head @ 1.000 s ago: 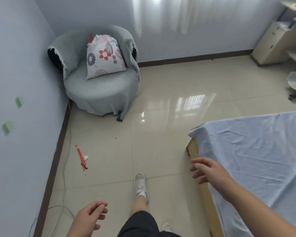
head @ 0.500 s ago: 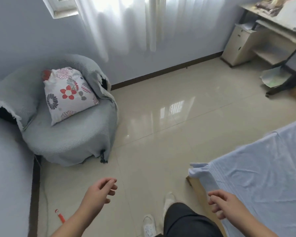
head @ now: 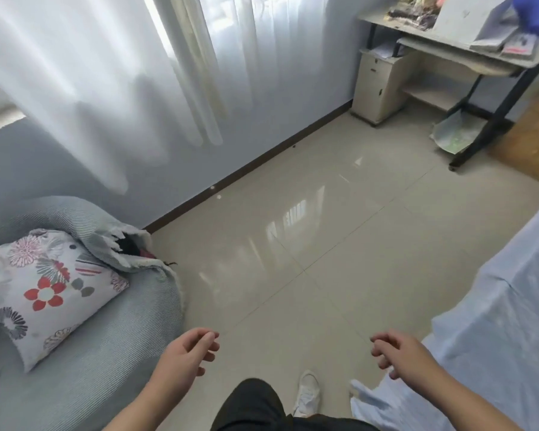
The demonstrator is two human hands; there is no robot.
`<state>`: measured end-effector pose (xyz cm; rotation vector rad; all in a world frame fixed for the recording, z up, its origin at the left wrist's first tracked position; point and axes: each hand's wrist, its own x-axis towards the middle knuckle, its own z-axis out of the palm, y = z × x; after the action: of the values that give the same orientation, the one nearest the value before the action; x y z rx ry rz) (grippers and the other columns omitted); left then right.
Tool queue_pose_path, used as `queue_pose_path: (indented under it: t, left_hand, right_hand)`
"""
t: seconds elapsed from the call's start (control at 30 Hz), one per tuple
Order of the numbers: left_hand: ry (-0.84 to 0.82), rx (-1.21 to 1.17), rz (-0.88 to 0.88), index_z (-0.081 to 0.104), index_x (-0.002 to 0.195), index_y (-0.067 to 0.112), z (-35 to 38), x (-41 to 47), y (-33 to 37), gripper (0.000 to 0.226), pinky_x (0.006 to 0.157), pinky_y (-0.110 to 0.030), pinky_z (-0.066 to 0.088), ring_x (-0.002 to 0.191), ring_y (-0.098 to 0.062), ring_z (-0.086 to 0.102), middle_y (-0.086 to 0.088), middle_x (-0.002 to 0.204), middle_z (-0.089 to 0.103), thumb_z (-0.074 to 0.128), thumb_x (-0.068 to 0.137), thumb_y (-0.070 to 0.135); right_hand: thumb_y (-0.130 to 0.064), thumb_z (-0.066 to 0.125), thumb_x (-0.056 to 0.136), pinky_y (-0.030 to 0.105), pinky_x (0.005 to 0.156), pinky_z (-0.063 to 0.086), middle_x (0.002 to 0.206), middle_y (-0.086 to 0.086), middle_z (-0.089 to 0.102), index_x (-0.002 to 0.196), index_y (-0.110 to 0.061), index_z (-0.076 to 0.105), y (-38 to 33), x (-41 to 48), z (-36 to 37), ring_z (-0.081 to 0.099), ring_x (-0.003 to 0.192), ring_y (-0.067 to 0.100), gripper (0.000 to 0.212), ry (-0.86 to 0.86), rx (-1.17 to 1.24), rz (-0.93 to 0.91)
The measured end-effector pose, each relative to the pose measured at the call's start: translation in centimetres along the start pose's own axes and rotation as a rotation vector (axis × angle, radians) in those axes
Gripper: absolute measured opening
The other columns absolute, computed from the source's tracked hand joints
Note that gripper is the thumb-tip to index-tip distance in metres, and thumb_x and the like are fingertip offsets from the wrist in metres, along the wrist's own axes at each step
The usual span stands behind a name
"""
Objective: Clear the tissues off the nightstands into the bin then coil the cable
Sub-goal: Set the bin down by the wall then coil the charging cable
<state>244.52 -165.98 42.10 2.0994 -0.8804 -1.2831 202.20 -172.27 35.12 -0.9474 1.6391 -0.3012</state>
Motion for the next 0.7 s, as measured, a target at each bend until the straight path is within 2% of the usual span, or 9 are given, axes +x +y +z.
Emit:
queue_pose_path:
  t: [0.13,0.33,0.43,0.53,0.7]
  left_hand:
    - [-0.02,0.029,-0.045,0.083,0.096,0.018,0.5,6.6,3.5,0.019,0.064,-0.035,0.053,0.082,-0.027,0.074,-0.004,0.087,0.083,0.066,0.105,0.017]
    - [-0.108,0.1,-0.031,0.082,0.095,0.015,3.4,20.0,11.7,0.018,0.064,-0.035,0.053,0.076,-0.025,0.072,-0.005,0.083,0.082,0.067,0.104,0.015]
    - [-0.195,0.132,0.019,0.081,0.097,0.014,6.2,27.2,18.4,0.017,0.067,-0.036,0.053,0.081,-0.027,0.071,-0.007,0.087,0.081,0.066,0.106,0.015]
    - [-0.32,0.197,0.121,0.082,0.101,0.021,9.7,32.9,26.7,0.019,0.069,-0.036,0.056,0.085,-0.024,0.075,-0.002,0.09,0.082,0.063,0.107,0.022]
    - [-0.48,0.306,0.279,0.081,0.104,0.023,18.5,39.3,40.4,0.02,0.073,-0.038,0.058,0.086,-0.02,0.076,0.002,0.093,0.082,0.062,0.108,0.026]
  right_hand:
    - [-0.013,0.061,0.098,0.028,0.057,0.051,0.085,0.0,0.077,0.103,-0.02,0.074,-9.5,5.4,-2.6,0.067,0.066,0.011,0.016,0.041,0.061,-0.102]
    - [-0.017,0.06,0.099,0.027,0.06,0.053,0.087,-0.003,0.078,0.101,-0.026,0.074,-19.0,13.3,-6.4,0.07,0.069,0.008,0.016,0.162,0.155,-0.162]
    - [-0.015,0.059,0.101,0.028,0.06,0.054,0.091,0.0,0.077,0.101,-0.025,0.073,-21.0,16.2,-8.6,0.069,0.071,0.01,0.017,0.229,0.206,-0.101]
    - [-0.015,0.059,0.101,0.027,0.061,0.055,0.094,0.001,0.077,0.102,-0.027,0.073,-21.7,17.8,-11.1,0.069,0.073,0.011,0.018,0.291,0.249,-0.036]
    - [-0.018,0.057,0.103,0.024,0.062,0.056,0.096,-0.001,0.077,0.106,-0.03,0.071,-19.3,18.7,-15.0,0.071,0.081,0.017,0.018,0.429,0.37,0.112]
